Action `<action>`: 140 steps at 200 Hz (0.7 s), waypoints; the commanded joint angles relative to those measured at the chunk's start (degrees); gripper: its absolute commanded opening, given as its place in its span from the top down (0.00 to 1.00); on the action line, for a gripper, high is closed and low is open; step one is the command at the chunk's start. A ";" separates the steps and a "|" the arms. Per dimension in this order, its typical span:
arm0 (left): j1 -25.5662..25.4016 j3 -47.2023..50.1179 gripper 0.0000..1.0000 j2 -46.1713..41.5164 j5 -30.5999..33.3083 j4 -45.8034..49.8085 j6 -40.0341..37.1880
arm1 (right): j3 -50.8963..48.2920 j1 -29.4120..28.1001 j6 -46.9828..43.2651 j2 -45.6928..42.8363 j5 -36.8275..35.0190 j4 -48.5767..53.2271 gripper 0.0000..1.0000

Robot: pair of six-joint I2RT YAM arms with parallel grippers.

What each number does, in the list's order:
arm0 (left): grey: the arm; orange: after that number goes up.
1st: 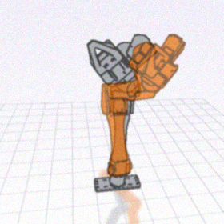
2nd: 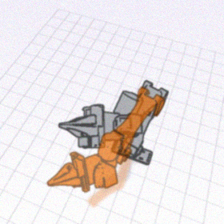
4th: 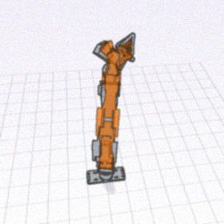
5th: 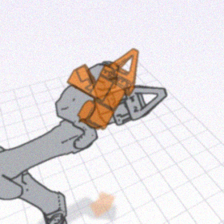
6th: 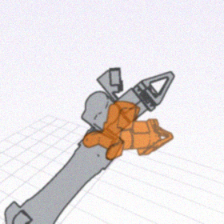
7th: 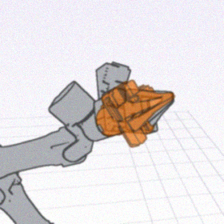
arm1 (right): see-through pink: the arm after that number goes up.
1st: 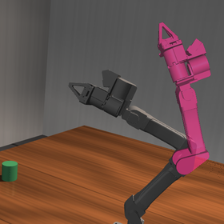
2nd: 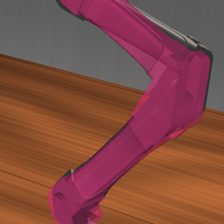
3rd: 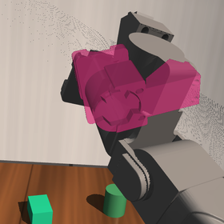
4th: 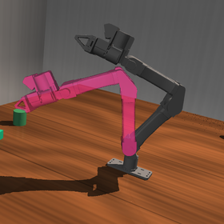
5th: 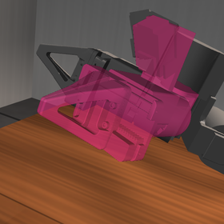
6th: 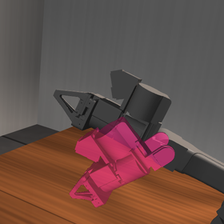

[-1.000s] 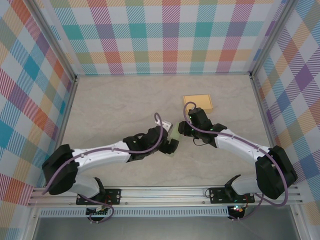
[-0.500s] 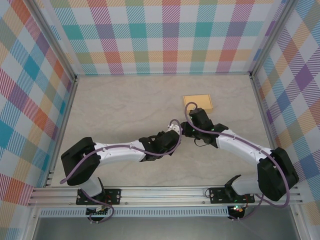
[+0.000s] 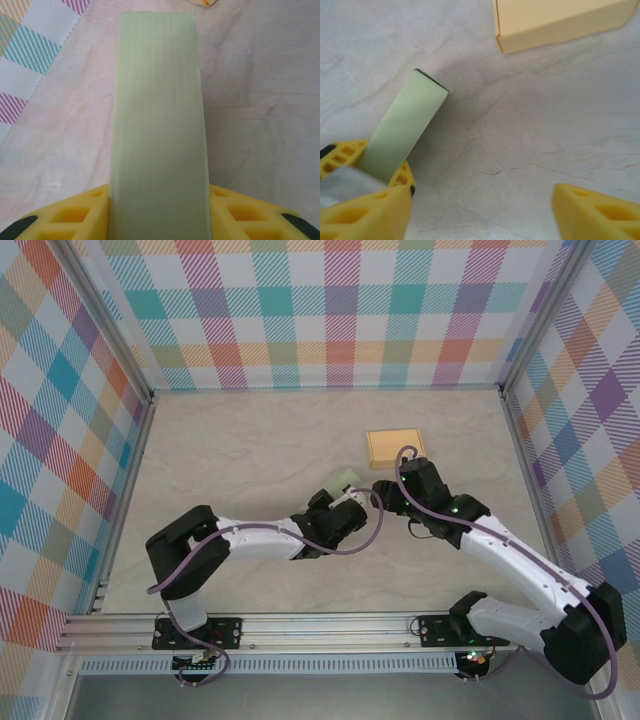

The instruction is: Fold the paper box

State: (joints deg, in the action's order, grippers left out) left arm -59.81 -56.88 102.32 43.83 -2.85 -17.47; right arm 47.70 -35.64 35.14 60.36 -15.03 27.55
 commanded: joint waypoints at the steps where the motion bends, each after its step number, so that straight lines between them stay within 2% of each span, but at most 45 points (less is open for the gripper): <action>1: 3.32 1.39 0.55 3.87 -6.02 -9.01 -18.77 | 0.70 -0.02 -0.75 -3.56 -5.00 4.53 0.17; 19: 6.25 1.32 0.52 6.12 -10.60 -13.14 -28.05 | -0.18 -0.05 -0.34 -6.41 -6.17 5.29 0.13; 65: 13.29 1.25 0.48 7.37 -22.45 -16.29 -42.94 | -1.01 -0.05 0.72 -10.45 -7.95 7.40 0.11; 108: 16.60 0.98 0.44 12.17 -26.23 -21.53 -53.28 | -1.14 -0.05 1.08 -10.87 -8.32 7.81 0.07; 127: 17.10 0.92 0.34 14.49 -25.43 -24.60 -56.48 | -1.38 -0.02 1.12 -11.00 -8.50 7.79 0.07; 140: 17.10 1.24 0.20 14.67 -25.53 -25.14 -57.51 | -1.32 -0.02 1.08 -11.05 -8.70 8.08 0.06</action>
State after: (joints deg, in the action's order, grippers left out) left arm -43.68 -56.77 113.19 20.93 -27.31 -69.38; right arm 47.16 -35.64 35.57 50.04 -22.17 34.63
